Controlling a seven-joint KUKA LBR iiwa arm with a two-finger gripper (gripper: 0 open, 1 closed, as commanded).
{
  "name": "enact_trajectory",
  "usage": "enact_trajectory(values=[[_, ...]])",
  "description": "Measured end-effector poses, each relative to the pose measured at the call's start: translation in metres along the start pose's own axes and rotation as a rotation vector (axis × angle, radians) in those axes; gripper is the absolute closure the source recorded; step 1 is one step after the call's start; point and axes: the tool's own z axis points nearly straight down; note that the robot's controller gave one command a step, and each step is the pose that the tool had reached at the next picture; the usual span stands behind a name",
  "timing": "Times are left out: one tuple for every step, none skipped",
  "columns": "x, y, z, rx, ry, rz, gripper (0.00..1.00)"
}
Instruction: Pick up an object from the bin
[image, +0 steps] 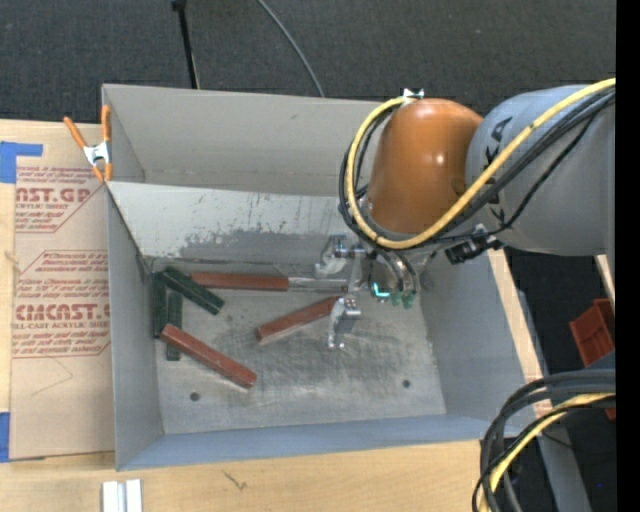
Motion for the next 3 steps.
enact_trajectory(values=[[-0.002,0.0,-0.004,0.0,-0.008,0.0,0.0],[-0.005,-0.009,0.055,0.001,-0.013,-0.065,0.0],[-0.017,-0.012,0.111,-0.003,-0.031,0.033,1.0]])
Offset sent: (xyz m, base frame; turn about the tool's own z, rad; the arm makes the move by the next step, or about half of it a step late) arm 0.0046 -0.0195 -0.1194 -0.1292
